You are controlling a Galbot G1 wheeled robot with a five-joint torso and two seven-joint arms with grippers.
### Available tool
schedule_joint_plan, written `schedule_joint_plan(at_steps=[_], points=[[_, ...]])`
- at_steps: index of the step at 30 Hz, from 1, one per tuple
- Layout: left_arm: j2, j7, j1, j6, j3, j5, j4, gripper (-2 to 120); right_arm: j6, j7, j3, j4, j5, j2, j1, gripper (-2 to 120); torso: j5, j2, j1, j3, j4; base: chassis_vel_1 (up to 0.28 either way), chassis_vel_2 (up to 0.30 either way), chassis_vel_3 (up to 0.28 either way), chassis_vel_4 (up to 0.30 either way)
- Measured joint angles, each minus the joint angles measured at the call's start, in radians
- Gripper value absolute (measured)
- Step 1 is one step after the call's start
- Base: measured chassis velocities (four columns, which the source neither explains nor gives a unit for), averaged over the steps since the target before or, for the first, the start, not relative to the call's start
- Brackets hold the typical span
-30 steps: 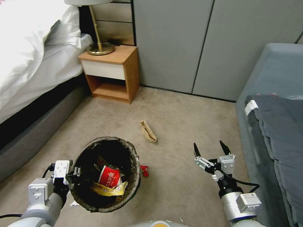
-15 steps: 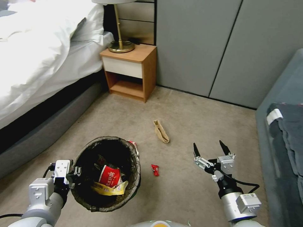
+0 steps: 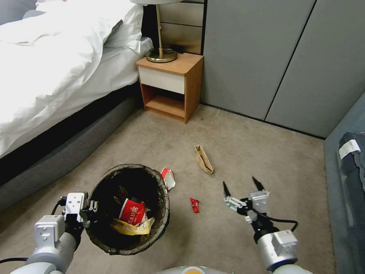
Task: Pick up the trash bin, then pick up the garbage from the floor and place it into the trash bin.
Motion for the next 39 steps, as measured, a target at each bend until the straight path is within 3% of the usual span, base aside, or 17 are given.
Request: schedule_joint_plan(at_steps=[3,7,8,10,12,13,26,39], points=[[0.001,-0.001,0.000,0.000,0.000,0.000,0.000,1,-0.009,-0.001,-0.005,-0.005,0.002,-0.002,0.008,100,0.0001,0.000,0.000,0.000,0.0000,0.000,0.000,0.000,0.000],[0.007,-0.008,0.004,0.001,-0.001,-0.003,0.000,1,-0.088,-0.015,-0.070,-0.066,0.016,-0.009,0.087,100,0.0005,0.000,0.000,0.000,0.0004,0.000,0.000,0.000,0.000],[0.008,-0.013,0.007,0.003,-0.001,-0.003,0.000,1,-0.129,-0.025,-0.105,-0.098,0.031,-0.012,0.119,100,-0.0010,0.000,0.000,0.000,-0.0003,0.000,0.000,0.000,0.000],[0.008,-0.016,0.011,0.004,0.000,-0.003,0.000,1,-0.156,-0.035,-0.141,-0.132,0.045,-0.018,0.149,100,0.0013,0.000,0.000,0.000,0.0001,0.000,0.000,0.000,0.000],[0.008,-0.017,0.013,0.005,0.000,-0.004,0.000,1,-0.161,-0.039,-0.151,-0.145,0.046,-0.020,0.158,100,0.0013,0.000,0.000,0.000,0.0003,0.000,0.000,0.000,0.000],[0.007,-0.020,0.016,0.005,0.000,-0.004,0.000,1,-0.166,-0.048,-0.165,-0.170,0.046,-0.022,0.172,100,-0.0004,0.000,0.000,0.000,0.0004,0.000,0.000,0.000,0.000],[0.009,-0.030,0.042,0.013,-0.014,-0.025,0.000,1,-0.164,-0.094,-0.265,-0.446,0.051,0.030,0.338,100,0.0000,0.000,0.000,0.000,0.0001,0.000,0.000,0.000,0.000],[0.016,-0.036,0.043,0.017,-0.022,-0.035,0.000,1,-0.138,-0.094,-0.288,-0.670,0.044,0.089,0.444,100,0.0002,0.000,0.000,0.000,0.0001,0.000,0.000,0.000,0.000]])
